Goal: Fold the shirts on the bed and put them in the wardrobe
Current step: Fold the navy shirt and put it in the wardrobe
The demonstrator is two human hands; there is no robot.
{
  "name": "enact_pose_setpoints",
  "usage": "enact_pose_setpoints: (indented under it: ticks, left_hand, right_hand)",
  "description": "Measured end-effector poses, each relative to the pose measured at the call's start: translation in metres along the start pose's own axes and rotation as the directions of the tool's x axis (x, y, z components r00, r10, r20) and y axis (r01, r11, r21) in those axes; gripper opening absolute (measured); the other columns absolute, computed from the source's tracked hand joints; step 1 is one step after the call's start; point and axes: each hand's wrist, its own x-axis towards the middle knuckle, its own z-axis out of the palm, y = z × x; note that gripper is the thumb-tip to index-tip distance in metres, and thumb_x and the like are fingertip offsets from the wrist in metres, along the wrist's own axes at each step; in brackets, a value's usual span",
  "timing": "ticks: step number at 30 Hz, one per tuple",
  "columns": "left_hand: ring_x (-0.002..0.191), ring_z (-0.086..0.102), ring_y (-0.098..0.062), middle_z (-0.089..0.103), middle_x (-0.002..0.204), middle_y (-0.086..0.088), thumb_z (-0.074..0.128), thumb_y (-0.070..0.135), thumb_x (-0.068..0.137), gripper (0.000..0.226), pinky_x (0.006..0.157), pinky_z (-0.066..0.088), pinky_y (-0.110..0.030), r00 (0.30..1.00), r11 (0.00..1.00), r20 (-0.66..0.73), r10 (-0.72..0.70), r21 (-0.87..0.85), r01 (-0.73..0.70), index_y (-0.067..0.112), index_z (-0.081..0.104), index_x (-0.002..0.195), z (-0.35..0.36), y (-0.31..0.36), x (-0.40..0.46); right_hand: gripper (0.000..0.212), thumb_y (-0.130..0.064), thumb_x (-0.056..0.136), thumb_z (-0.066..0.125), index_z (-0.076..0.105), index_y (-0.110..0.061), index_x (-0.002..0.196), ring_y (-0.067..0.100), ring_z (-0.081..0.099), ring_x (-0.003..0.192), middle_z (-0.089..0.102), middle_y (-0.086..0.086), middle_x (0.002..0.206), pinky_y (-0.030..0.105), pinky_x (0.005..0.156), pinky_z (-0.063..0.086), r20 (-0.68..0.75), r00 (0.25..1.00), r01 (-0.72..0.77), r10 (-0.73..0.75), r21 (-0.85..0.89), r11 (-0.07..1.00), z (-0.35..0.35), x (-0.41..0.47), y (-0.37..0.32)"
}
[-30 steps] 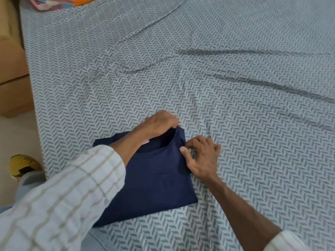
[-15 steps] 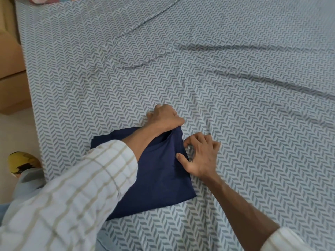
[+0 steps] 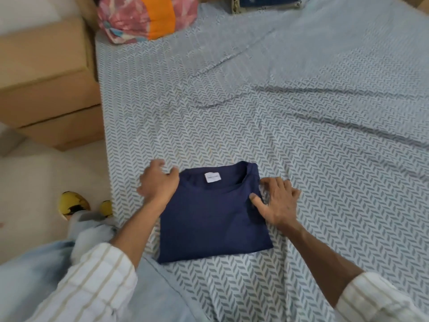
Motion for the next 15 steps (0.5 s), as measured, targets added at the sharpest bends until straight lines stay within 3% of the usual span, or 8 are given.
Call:
enact_pose_setpoints:
  ticks: [2, 4, 6, 8, 11, 15]
  left_hand:
    - [0.111, 0.059, -0.035, 0.063, 0.123, -0.012, 0.058, 0.050, 0.086, 0.052, 0.096, 0.048, -0.045, 0.980, 0.984, 0.097, -0.176, 0.033, 0.174, 0.017, 0.051, 0.126, -0.015, -0.029, -0.010]
    - [0.106, 0.061, -0.032, 0.065, 0.117, -0.011, 0.060, 0.049, 0.087, 0.045, 0.093, 0.050, -0.040, 0.963, 0.977, 0.184, -0.199, -0.037, 0.209, 0.017, 0.054, 0.117, -0.025, -0.045, -0.018]
    - [0.099, 0.063, -0.028, 0.067, 0.108, -0.005, 0.062, 0.051, 0.087, 0.037, 0.090, 0.052, -0.039, 0.956, 0.973, 0.236, -0.176, -0.104, 0.205, 0.020, 0.057, 0.106, -0.024, -0.046, -0.025]
    - [0.099, 0.064, -0.029, 0.068, 0.109, -0.005, 0.062, 0.054, 0.086, 0.042, 0.089, 0.053, -0.038, 0.958, 0.978, 0.245, -0.152, -0.105, 0.182, 0.017, 0.059, 0.108, -0.020, -0.044, -0.030]
    - [0.104, 0.064, -0.031, 0.066, 0.117, -0.008, 0.069, 0.055, 0.079, 0.058, 0.089, 0.054, -0.038, 0.943, 0.977, 0.290, -0.165, -0.080, 0.196, 0.014, 0.058, 0.120, -0.014, -0.043, -0.032]
    - [0.092, 0.067, -0.024, 0.068, 0.109, -0.006, 0.084, 0.044, 0.057, 0.070, 0.078, 0.059, -0.035, 0.833, 0.942, 0.510, -0.214, -0.116, 0.314, 0.011, 0.061, 0.115, -0.014, -0.047, -0.026]
  right_hand:
    - [0.061, -0.071, 0.079, 0.044, 0.058, -0.022, 0.114, 0.026, 0.051, 0.104, 0.058, -0.004, 0.109, 0.044, 0.091, 0.036, -0.038, 0.999, -0.025, 0.023, -0.051, 0.998, 0.002, 0.000, -0.009]
    - [0.060, -0.059, 0.087, 0.050, 0.061, -0.006, 0.115, 0.038, 0.056, 0.104, 0.064, 0.015, 0.110, 0.049, 0.094, 0.040, -0.095, 0.992, -0.086, 0.084, -0.018, 0.996, 0.004, 0.003, -0.029]
    - [0.050, -0.042, 0.091, 0.057, 0.058, 0.001, 0.116, 0.043, 0.057, 0.107, 0.061, 0.025, 0.113, 0.050, 0.096, 0.042, -0.054, 0.963, -0.260, 0.264, 0.072, 0.963, -0.003, 0.002, -0.049]
    - [0.045, -0.040, 0.091, 0.055, 0.055, 0.000, 0.112, 0.043, 0.059, 0.106, 0.060, 0.025, 0.114, 0.050, 0.093, 0.046, 0.013, 0.931, -0.365, 0.365, 0.076, 0.928, -0.007, -0.002, -0.063]
    - [0.055, -0.050, 0.081, 0.059, 0.056, -0.004, 0.111, 0.038, 0.063, 0.103, 0.065, 0.018, 0.108, 0.043, 0.091, 0.049, 0.154, 0.883, -0.462, 0.444, 0.113, 0.880, -0.014, -0.003, -0.068]
    - [0.036, -0.037, 0.077, 0.071, 0.063, -0.005, 0.092, 0.026, 0.065, 0.079, 0.069, 0.012, 0.088, 0.035, 0.070, 0.051, 0.412, 0.799, -0.579, 0.437, 0.335, 0.743, -0.027, 0.009, -0.065]
